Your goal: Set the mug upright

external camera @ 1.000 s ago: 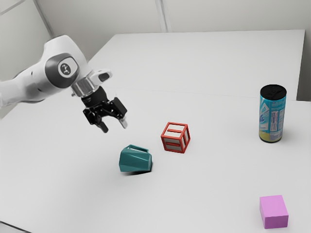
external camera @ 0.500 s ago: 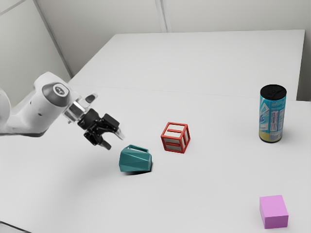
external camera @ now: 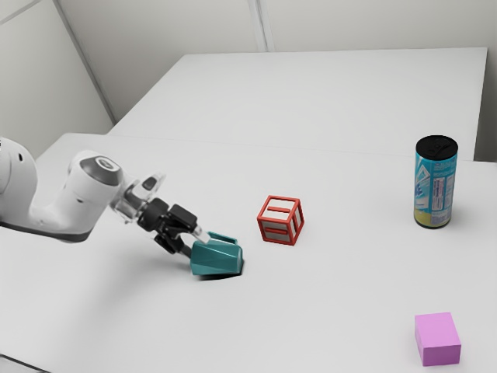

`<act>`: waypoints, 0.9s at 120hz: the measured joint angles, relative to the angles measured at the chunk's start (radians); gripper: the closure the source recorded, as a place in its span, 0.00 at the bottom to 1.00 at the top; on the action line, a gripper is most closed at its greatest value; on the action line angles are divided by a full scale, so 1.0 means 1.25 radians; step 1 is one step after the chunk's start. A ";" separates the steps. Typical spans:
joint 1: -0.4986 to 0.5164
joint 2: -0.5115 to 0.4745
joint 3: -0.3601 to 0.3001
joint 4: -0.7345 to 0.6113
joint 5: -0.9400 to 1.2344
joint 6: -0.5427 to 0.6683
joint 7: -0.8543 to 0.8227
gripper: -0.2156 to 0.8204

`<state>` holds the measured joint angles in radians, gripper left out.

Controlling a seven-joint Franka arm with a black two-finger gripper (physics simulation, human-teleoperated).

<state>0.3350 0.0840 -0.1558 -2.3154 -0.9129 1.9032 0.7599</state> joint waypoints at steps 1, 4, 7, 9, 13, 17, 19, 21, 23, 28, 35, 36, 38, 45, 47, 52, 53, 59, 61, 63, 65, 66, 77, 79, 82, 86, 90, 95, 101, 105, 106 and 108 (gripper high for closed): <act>0.000 0.001 0.000 0.000 -0.002 -0.001 0.003 0.21; 0.000 0.006 0.000 0.001 -0.011 -0.004 0.014 0.21; 0.001 0.011 0.000 0.001 -0.018 -0.007 0.024 0.21; 0.002 0.013 0.000 0.001 -0.022 -0.008 0.030 0.21; 0.004 0.018 0.001 0.002 -0.029 -0.010 0.043 0.21; 0.005 0.023 0.001 0.002 -0.037 -0.012 0.055 0.21; 0.005 0.025 0.001 0.002 -0.040 -0.013 0.060 0.22; 0.006 0.026 0.001 0.002 -0.042 -0.014 0.066 0.24; 0.007 0.027 0.001 0.003 -0.045 -0.015 0.071 0.26; 0.010 0.030 0.001 0.003 -0.050 -0.016 0.085 0.32; 0.014 0.034 0.001 0.002 -0.054 -0.019 0.104 0.41; 0.015 0.035 0.001 0.002 -0.054 -0.019 0.106 0.42; 0.016 0.036 0.000 0.002 -0.055 -0.020 0.111 0.46; 0.018 0.037 0.000 0.002 -0.058 -0.022 0.128 0.57; 0.018 0.037 0.000 0.002 -0.058 -0.022 0.132 0.60; 0.019 0.037 -0.001 0.002 -0.059 -0.024 0.143 0.67; 0.019 0.036 -0.001 0.001 -0.059 -0.024 0.146 0.69; 0.018 0.034 -0.002 0.001 -0.060 -0.025 0.158 0.76; 0.018 0.034 -0.002 0.001 -0.060 -0.025 0.162 0.78; 0.018 0.034 -0.002 0.002 -0.060 -0.026 0.165 0.79; 0.018 0.033 -0.003 0.002 -0.060 -0.026 0.169 0.81; 0.018 0.033 -0.003 0.002 -0.060 -0.026 0.171 0.82; 0.017 0.033 -0.004 0.003 -0.060 -0.027 0.189 0.88; 0.017 0.033 -0.004 0.003 -0.060 -0.027 0.193 0.89; 0.017 0.033 -0.005 0.004 -0.059 -0.027 0.197 0.90; 0.016 0.031 -0.008 0.005 -0.056 -0.026 0.203 0.91; 0.016 0.029 -0.011 0.006 -0.054 -0.026 0.208 0.92; 0.014 0.027 -0.013 0.006 -0.051 -0.025 0.214 0.93; 0.013 0.026 -0.014 0.006 -0.049 -0.024 0.221 0.94; 0.013 0.025 -0.015 0.006 -0.047 -0.023 0.225 0.94; 0.013 0.024 -0.015 0.006 -0.047 -0.023 0.226 0.94; 0.013 0.022 -0.015 0.006 -0.046 -0.023 0.228 0.94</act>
<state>0.3514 0.1118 -0.1751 -2.3075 -0.9708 1.8748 1.0452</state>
